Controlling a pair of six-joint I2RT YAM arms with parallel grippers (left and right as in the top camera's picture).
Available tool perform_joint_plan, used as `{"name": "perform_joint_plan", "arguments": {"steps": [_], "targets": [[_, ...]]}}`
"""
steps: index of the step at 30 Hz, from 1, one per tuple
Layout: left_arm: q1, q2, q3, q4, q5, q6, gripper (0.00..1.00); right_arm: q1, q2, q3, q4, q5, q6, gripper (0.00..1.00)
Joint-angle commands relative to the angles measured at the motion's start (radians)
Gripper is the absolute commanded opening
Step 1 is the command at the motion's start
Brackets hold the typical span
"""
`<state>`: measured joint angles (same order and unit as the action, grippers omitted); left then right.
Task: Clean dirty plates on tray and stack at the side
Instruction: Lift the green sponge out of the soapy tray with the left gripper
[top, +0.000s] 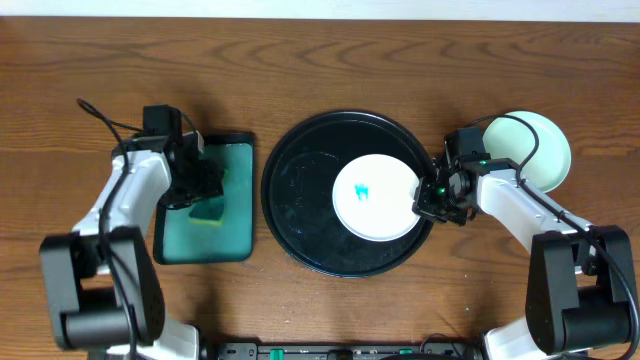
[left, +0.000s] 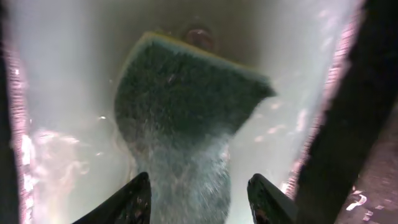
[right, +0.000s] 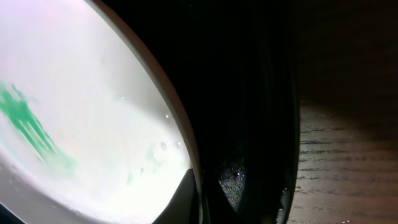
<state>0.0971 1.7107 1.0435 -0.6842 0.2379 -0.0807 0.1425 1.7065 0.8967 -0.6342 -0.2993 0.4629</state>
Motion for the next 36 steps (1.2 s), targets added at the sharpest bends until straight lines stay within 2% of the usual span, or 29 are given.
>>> {"name": "perform_joint_plan", "arguments": {"steps": [1, 4, 8, 9, 17, 19, 20, 26, 30, 36], "targets": [[0.003, 0.061, -0.006, 0.01, 0.009, -0.006, 0.48, 0.016, 0.009, -0.002, -0.005, 0.002, -0.015, 0.01], [0.003, 0.074, -0.006, 0.022, 0.009, -0.006, 0.43, 0.016, 0.009, -0.002, -0.009, 0.002, -0.015, 0.01], [0.003, 0.073, -0.006, 0.042, 0.008, -0.006, 0.19, 0.016, 0.009, -0.002, -0.013, 0.002, -0.015, 0.01], [0.003, 0.073, -0.006, 0.042, 0.008, -0.006, 0.08, 0.016, 0.009, -0.002, -0.014, 0.002, -0.016, 0.01], [0.003, 0.074, -0.006, 0.042, 0.009, 0.01, 0.07, 0.016, 0.009, -0.002, -0.017, 0.002, -0.016, 0.01], [0.003, 0.074, -0.006, 0.042, 0.009, 0.01, 0.14, 0.016, 0.009, -0.002, -0.018, 0.002, -0.016, 0.01], [0.003, 0.074, -0.006, 0.04, 0.009, 0.009, 0.07, 0.016, 0.009, -0.002, -0.018, 0.002, -0.016, 0.01], [0.003, 0.051, -0.003, 0.018, 0.017, -0.006, 0.07, 0.016, 0.009, -0.002, -0.025, 0.002, -0.016, 0.01], [0.003, -0.05, -0.003, 0.012, 0.016, -0.007, 0.07, 0.016, 0.009, -0.002, -0.033, 0.002, -0.016, 0.01], [0.003, -0.299, -0.003, 0.009, 0.012, -0.006, 0.07, 0.016, 0.009, -0.002, -0.031, 0.002, -0.048, 0.01]]}}
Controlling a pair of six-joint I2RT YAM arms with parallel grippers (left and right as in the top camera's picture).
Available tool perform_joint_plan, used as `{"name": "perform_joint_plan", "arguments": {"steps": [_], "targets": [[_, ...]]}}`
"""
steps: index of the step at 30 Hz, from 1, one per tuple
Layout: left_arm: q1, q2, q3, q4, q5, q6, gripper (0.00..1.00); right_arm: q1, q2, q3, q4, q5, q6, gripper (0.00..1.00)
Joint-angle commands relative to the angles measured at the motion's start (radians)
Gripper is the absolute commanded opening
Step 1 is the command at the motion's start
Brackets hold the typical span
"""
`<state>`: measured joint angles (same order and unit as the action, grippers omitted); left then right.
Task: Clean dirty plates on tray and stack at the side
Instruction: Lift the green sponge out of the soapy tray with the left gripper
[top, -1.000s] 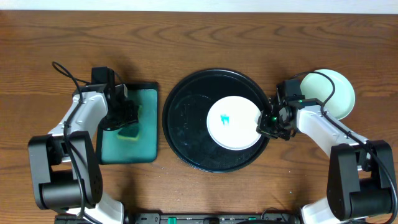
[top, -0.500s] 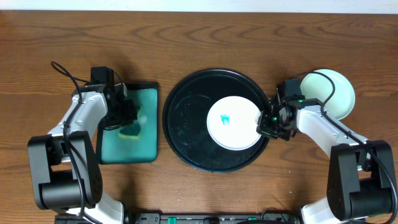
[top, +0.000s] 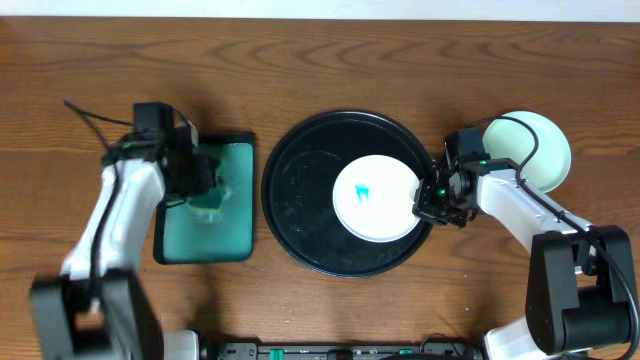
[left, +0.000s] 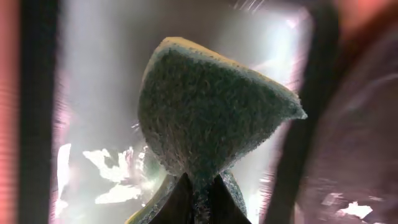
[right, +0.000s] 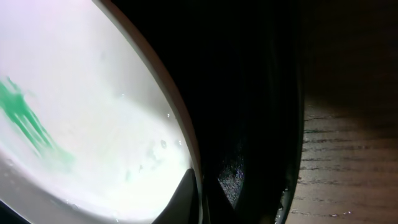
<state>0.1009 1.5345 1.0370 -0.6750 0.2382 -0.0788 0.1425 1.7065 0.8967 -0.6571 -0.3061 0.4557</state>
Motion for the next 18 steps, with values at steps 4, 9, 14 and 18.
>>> {"name": "perform_joint_plan", "arguments": {"steps": [4, 9, 14, 18], "targets": [[-0.002, -0.274, 0.004, 0.003, -0.001, 0.0, 0.07, 0.016, 0.009, -0.002, -0.001, 0.01, -0.074, 0.01], [-0.002, -0.412, 0.004, 0.007, -0.018, 0.064, 0.07, 0.016, 0.009, -0.002, 0.015, 0.009, -0.107, 0.01], [-0.001, -0.499, 0.004, 0.058, -0.018, 0.105, 0.07, 0.016, 0.009, -0.002, 0.025, 0.009, -0.117, 0.01], [-0.002, -0.524, 0.004, 0.083, -0.018, 0.109, 0.07, 0.016, 0.009, -0.002, 0.03, 0.009, -0.132, 0.01]]}}
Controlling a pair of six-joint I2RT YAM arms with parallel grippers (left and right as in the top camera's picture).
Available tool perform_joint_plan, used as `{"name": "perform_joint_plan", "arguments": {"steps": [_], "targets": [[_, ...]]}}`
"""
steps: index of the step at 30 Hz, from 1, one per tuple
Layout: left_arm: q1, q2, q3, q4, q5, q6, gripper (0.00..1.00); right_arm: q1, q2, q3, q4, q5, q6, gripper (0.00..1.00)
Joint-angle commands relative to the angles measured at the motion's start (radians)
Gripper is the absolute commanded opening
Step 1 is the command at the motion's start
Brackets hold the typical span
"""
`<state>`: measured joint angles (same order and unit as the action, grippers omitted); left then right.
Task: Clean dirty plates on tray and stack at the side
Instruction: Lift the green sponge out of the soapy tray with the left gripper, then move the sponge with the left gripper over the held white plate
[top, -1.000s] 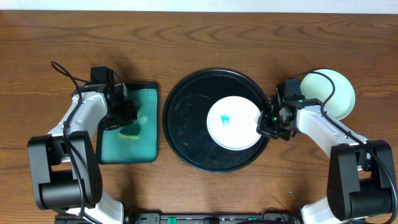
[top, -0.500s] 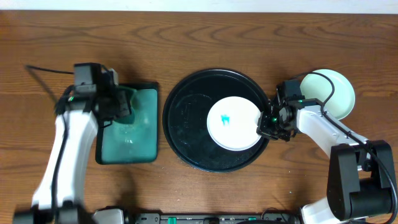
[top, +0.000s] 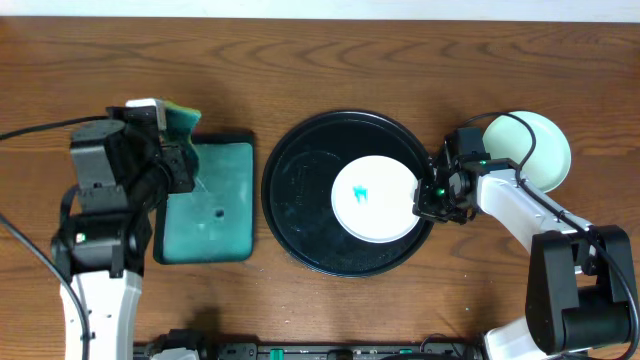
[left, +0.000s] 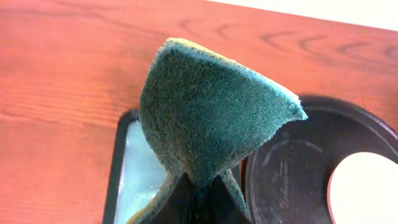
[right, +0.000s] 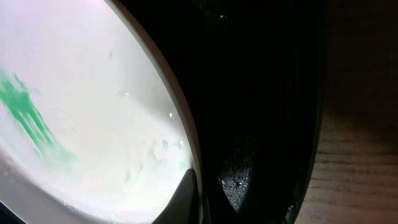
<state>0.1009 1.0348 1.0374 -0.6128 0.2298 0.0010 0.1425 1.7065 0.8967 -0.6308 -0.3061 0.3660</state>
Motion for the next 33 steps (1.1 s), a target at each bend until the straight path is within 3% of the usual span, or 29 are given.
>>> {"name": "perform_joint_plan", "arguments": {"steps": [1, 33], "targets": [[-0.002, -0.025, 0.003, 0.024, -0.009, 0.029, 0.07, 0.016, 0.009, -0.002, 0.004, 0.01, -0.043, 0.01], [-0.001, -0.003, 0.003, 0.003, -0.01, 0.063, 0.07, 0.089, 0.009, -0.002, 0.048, -0.01, -0.04, 0.01]]}}
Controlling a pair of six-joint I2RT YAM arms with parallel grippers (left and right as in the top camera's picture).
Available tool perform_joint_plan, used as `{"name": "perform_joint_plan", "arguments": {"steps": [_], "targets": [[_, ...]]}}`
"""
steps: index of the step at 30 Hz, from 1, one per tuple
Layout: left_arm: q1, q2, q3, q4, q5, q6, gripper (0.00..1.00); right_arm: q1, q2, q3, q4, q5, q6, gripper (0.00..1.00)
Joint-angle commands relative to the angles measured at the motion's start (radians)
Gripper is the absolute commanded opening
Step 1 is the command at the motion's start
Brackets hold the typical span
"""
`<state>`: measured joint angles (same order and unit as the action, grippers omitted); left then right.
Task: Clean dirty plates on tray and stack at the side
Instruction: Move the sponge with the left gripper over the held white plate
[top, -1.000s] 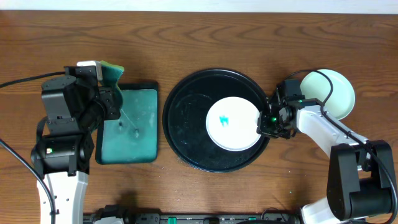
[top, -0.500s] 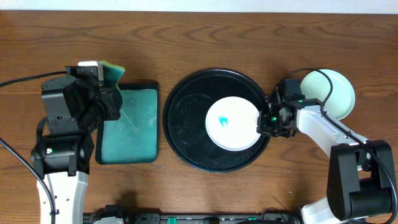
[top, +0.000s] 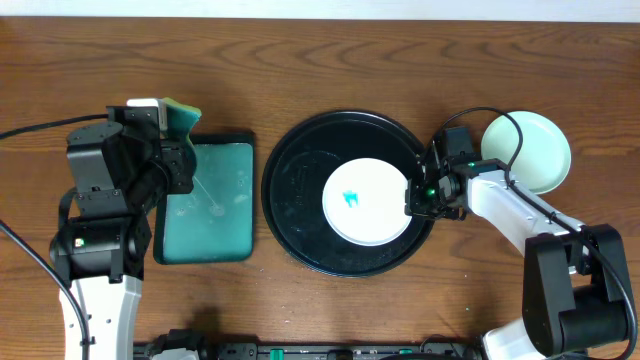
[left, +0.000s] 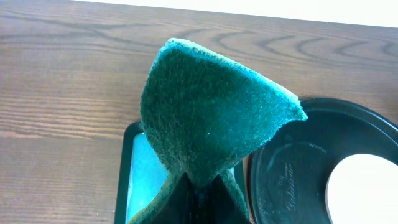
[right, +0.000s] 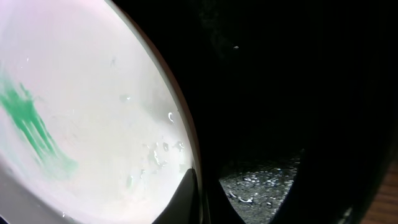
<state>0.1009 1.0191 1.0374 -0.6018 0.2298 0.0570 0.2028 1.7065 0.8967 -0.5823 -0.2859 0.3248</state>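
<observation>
A white plate (top: 367, 200) with a green stain (top: 351, 197) lies in the round black tray (top: 300, 150). My right gripper (top: 418, 197) is shut on the plate's right rim. In the right wrist view the rim runs between the fingers (right: 186, 193), and the stain (right: 34, 134) shows at the left. My left gripper (left: 199, 202) is shut on a dark green sponge (left: 211, 112), held up over the far left of the teal basin (top: 215, 215). From overhead the sponge (top: 181, 114) pokes out beside the left wrist.
A pale green plate (top: 535, 150) lies on the wooden table to the right of the tray, just behind my right arm. The basin holds water and sits close to the tray's left edge. A cable trails off to the left.
My right gripper and the plate it holds have shifted a little left on the tray. The left gripper still holds the sponge raised over the basin, almost unmoved.
My left gripper stood open around the sponge in the basin, then was shut on it there, then held it high over the basin's far left corner. The right gripper gripped the stained plate's rim throughout and has now slid it slightly left.
</observation>
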Motion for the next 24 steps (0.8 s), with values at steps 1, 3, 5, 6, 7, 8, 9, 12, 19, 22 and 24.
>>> {"name": "perform_joint_plan", "arguments": {"steps": [1, 3, 5, 6, 7, 8, 9, 12, 19, 22, 24], "targets": [[-0.001, 0.023, 0.003, -0.018, -0.01, -0.006, 0.07, 0.031, 0.009, -0.002, 0.003, -0.039, 0.013, 0.01], [-0.001, 0.054, 0.003, -0.037, -0.009, -0.038, 0.07, 0.037, 0.009, -0.002, 0.009, -0.055, 0.058, 0.01], [-0.001, 0.098, 0.003, -0.054, -0.01, -0.081, 0.07, 0.042, 0.009, -0.002, 0.019, -0.067, 0.101, 0.01], [-0.001, 0.126, 0.003, -0.064, -0.01, -0.108, 0.07, 0.046, 0.009, -0.002, 0.023, -0.072, 0.123, 0.01], [-0.001, 0.151, 0.003, -0.071, -0.01, -0.126, 0.07, 0.048, 0.009, -0.002, 0.026, -0.076, 0.145, 0.01], [-0.001, 0.185, 0.003, -0.079, -0.009, -0.15, 0.07, 0.051, 0.009, -0.002, 0.026, -0.084, 0.161, 0.01], [-0.001, 0.22, 0.003, -0.087, -0.009, -0.172, 0.07, 0.055, 0.009, -0.002, 0.026, -0.086, 0.177, 0.01], [-0.001, 0.31, 0.003, -0.108, -0.01, -0.236, 0.07, 0.076, 0.009, -0.002, 0.026, -0.09, 0.21, 0.01], [-0.001, 0.415, 0.003, -0.147, -0.01, -0.333, 0.07, 0.149, 0.009, -0.002, 0.053, -0.085, 0.222, 0.01], [-0.002, 0.415, 0.004, -0.167, -0.007, -0.352, 0.07, 0.166, 0.009, -0.002, 0.077, -0.085, 0.222, 0.01], [-0.015, 0.415, 0.004, -0.188, -0.003, -0.35, 0.07, 0.171, 0.009, -0.002, 0.086, -0.085, 0.225, 0.01]]}}
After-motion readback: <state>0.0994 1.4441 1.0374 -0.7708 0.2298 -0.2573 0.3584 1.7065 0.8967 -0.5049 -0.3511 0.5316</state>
